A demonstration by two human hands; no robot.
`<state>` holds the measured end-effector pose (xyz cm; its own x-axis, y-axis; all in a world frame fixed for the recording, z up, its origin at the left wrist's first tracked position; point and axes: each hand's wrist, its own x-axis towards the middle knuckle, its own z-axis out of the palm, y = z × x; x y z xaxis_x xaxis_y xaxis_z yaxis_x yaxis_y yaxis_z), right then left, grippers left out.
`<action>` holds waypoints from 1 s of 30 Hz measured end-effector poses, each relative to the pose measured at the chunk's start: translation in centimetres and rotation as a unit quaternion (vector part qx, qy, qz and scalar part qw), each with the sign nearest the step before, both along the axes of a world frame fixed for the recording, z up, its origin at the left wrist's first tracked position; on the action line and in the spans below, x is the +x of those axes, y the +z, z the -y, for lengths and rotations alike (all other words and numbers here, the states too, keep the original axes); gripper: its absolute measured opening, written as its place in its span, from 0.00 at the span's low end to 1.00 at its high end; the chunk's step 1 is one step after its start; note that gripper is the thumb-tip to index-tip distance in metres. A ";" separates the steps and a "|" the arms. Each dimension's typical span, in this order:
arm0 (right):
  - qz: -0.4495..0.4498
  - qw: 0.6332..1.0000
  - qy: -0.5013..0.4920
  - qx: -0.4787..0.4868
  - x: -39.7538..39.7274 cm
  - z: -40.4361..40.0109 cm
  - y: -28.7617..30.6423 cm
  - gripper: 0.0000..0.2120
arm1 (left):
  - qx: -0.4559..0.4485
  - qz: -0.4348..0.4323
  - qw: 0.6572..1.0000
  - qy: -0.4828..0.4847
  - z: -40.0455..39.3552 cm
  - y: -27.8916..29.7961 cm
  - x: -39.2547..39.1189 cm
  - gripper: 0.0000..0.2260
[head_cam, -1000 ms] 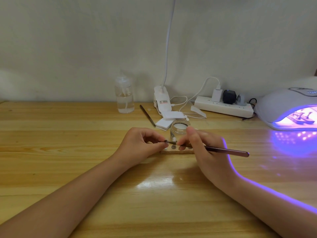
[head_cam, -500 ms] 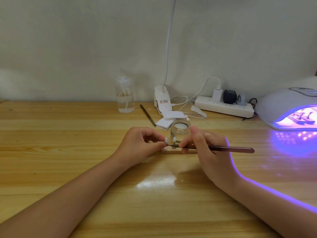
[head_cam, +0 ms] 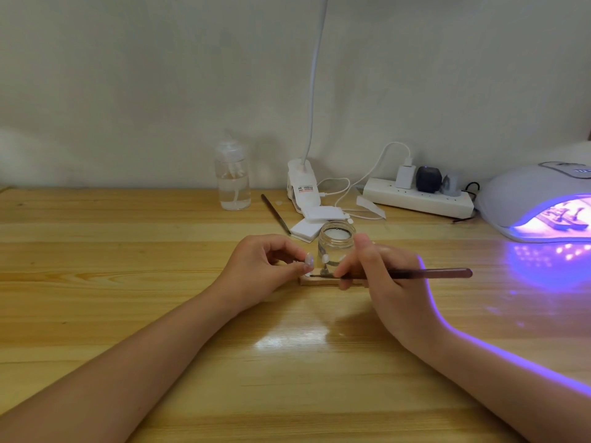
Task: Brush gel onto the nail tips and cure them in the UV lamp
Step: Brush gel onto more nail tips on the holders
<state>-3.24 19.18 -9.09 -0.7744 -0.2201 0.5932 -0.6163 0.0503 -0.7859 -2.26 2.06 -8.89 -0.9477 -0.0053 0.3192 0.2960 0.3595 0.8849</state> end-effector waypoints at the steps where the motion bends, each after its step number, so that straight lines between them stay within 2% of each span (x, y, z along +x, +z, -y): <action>1: 0.005 1.000 0.001 -0.005 0.0 0.0 0.0 0.20 | 0.001 0.000 1.000 -0.002 0.0 0.0 0.0 0.06; 5: -0.003 1.000 -0.024 -0.014 0.0 0.0 0.1 0.18 | -0.003 -0.004 1.000 -0.005 0.0 0.1 0.0 0.07; 11: -0.023 0.999 -0.032 0.027 -0.2 0.1 0.0 0.15 | 0.004 0.002 1.000 0.002 -0.1 0.1 0.0 0.07; 16: -0.031 1.000 0.003 -0.001 0.0 0.0 -0.1 0.20 | 0.003 0.012 1.000 0.013 -0.1 0.1 0.0 0.09; 19: -0.016 1.000 -0.006 -0.020 0.0 0.0 0.0 0.20 | 0.014 0.019 1.000 0.020 -0.2 0.1 0.1 0.08; 24: -0.033 0.997 -0.042 0.055 -0.3 0.1 0.0 0.14 | 0.016 0.026 0.999 0.021 -0.3 0.2 0.1 0.07; 30: -0.035 0.999 -0.005 0.025 0.0 0.0 -0.1 0.19 | 0.012 0.024 0.999 0.026 -0.3 0.1 0.1 0.07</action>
<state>-3.26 19.22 -9.21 -0.7330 -0.2433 0.6353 -0.6696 0.0938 -0.7367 -2.20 2.36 -8.78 -0.9599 -0.0631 0.2732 0.2348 0.3518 0.9062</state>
